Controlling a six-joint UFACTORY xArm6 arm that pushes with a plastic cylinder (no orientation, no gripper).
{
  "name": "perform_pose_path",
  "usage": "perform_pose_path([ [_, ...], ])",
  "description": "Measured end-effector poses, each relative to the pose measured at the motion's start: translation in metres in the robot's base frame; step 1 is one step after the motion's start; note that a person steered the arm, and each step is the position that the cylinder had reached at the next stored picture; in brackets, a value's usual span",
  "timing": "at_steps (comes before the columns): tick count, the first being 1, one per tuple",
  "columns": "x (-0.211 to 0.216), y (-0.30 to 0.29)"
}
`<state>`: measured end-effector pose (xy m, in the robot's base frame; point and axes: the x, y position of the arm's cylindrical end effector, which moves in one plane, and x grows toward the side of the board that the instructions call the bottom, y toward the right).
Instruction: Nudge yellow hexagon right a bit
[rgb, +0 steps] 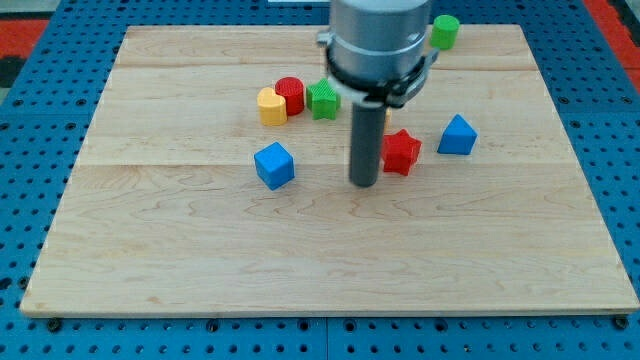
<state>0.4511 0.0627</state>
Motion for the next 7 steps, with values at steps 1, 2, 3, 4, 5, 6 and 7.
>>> perform_pose_path([
  [1, -0.014, 0.029],
  [2, -0.018, 0.077],
  [3, -0.022, 0.112],
  [4, -0.022, 0.098],
  [5, -0.004, 0.005],
  [6, -0.025, -0.044],
  [7, -0.072, -0.035],
])
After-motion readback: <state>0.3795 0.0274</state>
